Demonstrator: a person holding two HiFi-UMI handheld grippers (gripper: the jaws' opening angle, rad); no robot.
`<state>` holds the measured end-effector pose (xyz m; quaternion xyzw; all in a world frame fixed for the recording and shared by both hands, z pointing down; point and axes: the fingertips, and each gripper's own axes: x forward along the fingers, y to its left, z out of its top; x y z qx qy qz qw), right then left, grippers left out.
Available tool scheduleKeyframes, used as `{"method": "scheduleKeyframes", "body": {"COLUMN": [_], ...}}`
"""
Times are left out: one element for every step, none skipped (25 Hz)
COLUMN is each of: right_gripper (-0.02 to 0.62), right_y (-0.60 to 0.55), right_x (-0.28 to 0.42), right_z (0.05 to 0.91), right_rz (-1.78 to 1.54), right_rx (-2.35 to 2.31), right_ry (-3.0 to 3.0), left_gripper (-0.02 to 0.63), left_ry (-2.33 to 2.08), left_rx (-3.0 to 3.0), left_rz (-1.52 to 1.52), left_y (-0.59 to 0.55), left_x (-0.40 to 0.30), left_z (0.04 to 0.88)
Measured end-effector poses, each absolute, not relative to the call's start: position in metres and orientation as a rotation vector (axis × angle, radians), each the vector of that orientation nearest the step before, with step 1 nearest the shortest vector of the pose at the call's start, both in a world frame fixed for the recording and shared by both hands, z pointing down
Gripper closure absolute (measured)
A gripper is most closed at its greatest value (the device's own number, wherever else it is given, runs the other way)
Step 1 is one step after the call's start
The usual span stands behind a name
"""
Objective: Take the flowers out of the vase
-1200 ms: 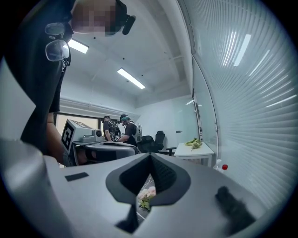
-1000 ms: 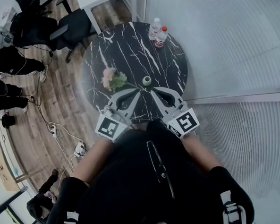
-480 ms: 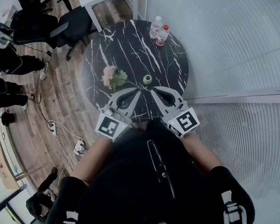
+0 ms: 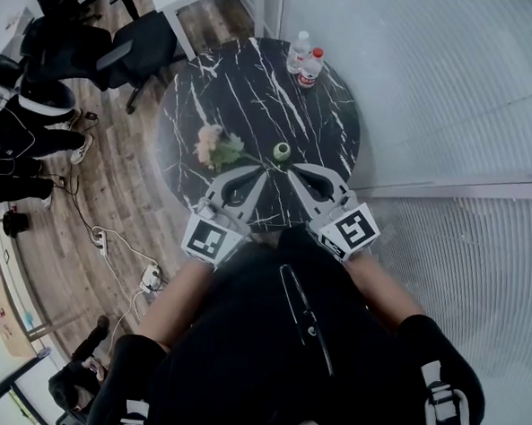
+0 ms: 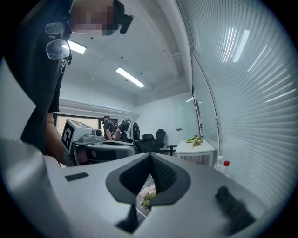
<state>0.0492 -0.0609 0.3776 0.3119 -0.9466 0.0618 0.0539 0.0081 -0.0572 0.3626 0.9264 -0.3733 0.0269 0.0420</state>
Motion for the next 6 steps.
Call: {"method": "scheduleKeyframes", "body": {"right_gripper": [0.575,0.577,0.575,0.577,0.577,0.577], "right_y": [-0.0615,-0.0619,-0.0624,-0.0629,-0.0636,-0.0643], "right_x": [0.0489,0.0487,0.0486,0.0486,0.0486,0.0487], "right_z": [0.3784,0.3790,0.3794,0.3799,0.3803,0.3806], "right_rz": [0.190,0.192,0.194,0.194,0.195,0.195], "right_rx": [0.947,0.946,0.946,0.946,0.946,0.946], "right_ry": [-2.875,-2.874,-2.874,-2.873,-2.873,-2.873], "left_gripper": [0.592,0.592,0.592,0.592,0.592,0.592], "left_ry": [-1.145,-1.147,-1.150,-1.153,-1.155,-1.157], "left_rx": [2.836,2.837,2.836,2.835,2.832,2.830], "left_rz": [0.081,0.080,0.080,0.079,0.079,0.079], "left_y": [-0.0580,-0.0587,-0.0592,-0.0598,-0.0604,-0.0610], "left_x": [0.0074,0.0068,0.0063,0.0060,0.0057,0.0054], "left_z": [0.3630,0.3632,0.3634,0.3637,0.3640,0.3644]}}
